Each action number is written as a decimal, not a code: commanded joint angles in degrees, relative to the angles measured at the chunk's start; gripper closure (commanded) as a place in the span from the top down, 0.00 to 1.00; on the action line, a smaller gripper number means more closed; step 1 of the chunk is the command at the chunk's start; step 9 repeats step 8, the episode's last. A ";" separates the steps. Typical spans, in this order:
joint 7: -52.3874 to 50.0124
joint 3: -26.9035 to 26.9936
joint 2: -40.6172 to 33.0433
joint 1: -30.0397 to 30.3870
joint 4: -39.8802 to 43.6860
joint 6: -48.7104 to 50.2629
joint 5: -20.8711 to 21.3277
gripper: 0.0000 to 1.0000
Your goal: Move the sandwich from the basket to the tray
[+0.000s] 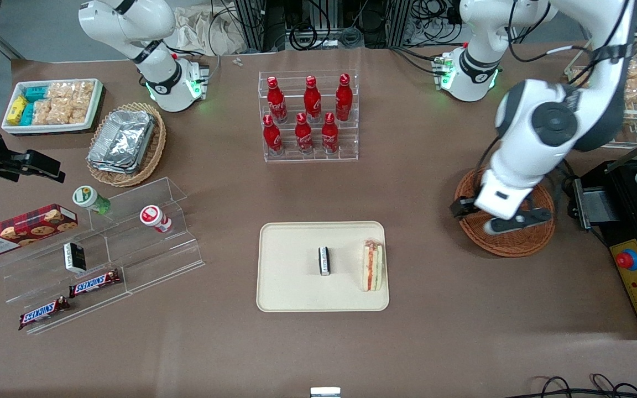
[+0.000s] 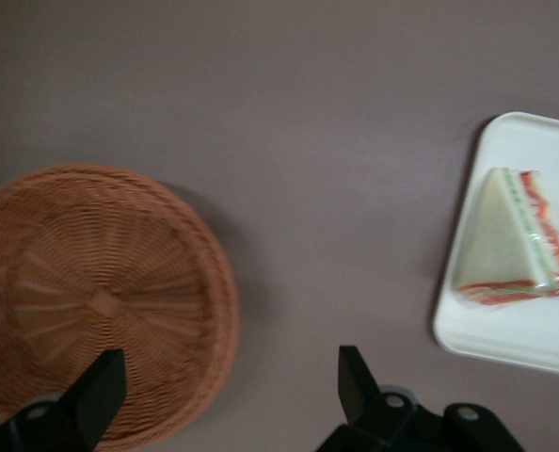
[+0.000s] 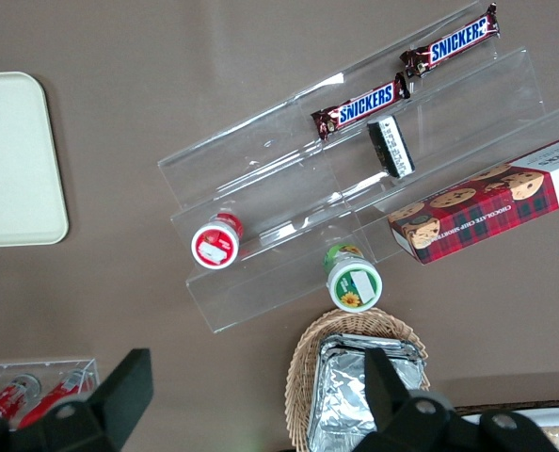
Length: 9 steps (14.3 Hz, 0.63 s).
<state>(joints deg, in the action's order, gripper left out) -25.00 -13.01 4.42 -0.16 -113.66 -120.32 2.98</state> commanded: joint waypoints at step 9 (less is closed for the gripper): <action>12.36 -0.44 7.01 11.94 23.58 23.99 -1.22 1.00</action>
